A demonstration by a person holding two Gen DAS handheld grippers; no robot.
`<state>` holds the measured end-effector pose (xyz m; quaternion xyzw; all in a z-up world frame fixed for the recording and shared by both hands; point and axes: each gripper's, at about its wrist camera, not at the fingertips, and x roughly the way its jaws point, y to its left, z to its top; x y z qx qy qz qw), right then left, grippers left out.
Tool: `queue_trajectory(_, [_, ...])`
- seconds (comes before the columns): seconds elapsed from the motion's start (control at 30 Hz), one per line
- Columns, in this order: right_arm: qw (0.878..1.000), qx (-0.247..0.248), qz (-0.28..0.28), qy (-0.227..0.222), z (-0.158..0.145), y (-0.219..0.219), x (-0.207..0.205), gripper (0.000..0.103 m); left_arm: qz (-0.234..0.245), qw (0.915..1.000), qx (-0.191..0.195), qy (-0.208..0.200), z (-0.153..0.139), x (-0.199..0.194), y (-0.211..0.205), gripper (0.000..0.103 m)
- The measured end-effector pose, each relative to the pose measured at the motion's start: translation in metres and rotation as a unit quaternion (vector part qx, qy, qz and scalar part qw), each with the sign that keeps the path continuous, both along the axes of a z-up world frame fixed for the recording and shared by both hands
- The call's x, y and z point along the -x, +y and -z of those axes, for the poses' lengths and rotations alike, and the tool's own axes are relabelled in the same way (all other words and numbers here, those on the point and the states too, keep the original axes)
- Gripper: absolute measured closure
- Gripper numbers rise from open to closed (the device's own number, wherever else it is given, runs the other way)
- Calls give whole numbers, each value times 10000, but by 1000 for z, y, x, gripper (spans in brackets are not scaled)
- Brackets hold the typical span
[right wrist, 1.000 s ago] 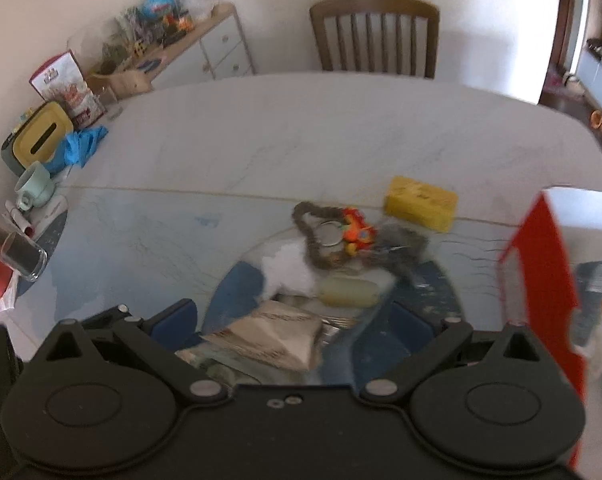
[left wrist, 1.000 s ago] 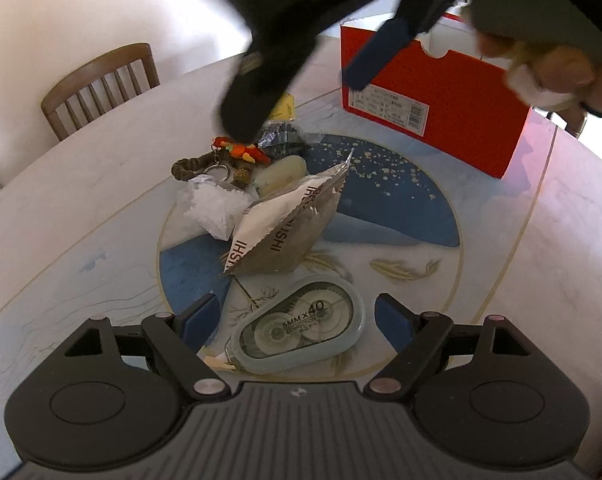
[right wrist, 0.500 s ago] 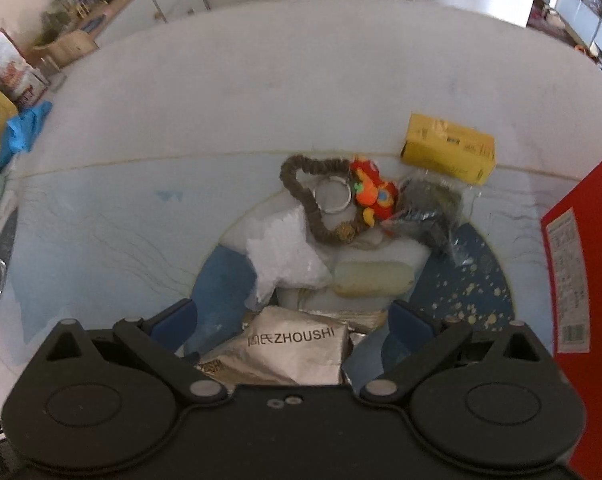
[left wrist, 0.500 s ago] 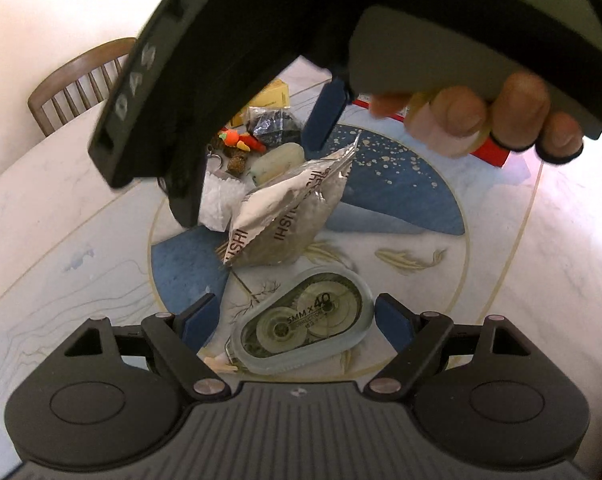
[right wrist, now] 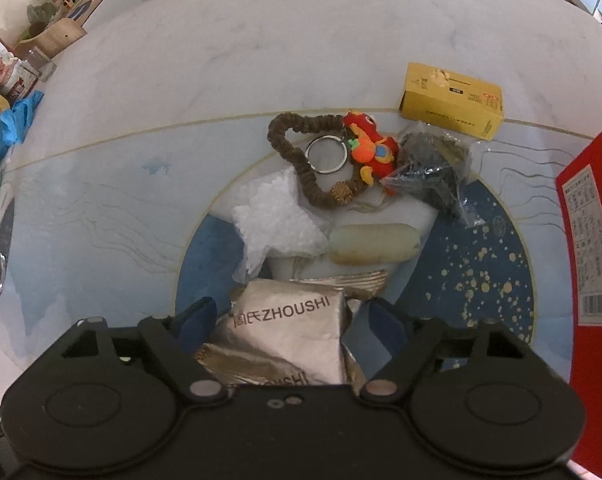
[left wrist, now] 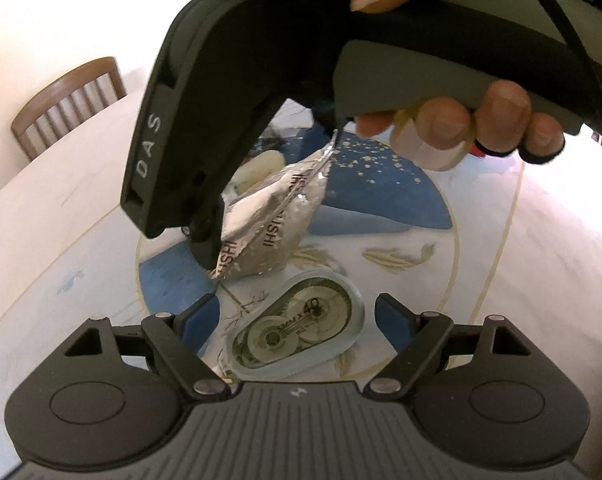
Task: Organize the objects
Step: 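Grasp the white tape roll with left tool while right tool grasps the silver ZHOUSHI bag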
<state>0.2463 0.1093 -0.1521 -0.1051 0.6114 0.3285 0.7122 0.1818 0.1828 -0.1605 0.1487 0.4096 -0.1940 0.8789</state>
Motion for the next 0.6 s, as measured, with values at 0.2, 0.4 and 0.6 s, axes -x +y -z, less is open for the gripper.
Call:
queue_trajectory(0.2, [9999,-101,10,67,1,-11,2,31,120,9999,-98,30,1,-4,-1,18])
queue_trajectory(0.4, [9998,-206,-26,65,-1,-22,6,39,225,9996,-183,8,2,0,-4,18])
queue_trajectory(0.6, [9996,-268,-20,33,-4,-35,5,44,138,9995,-269,-95,0,5,-7,26])
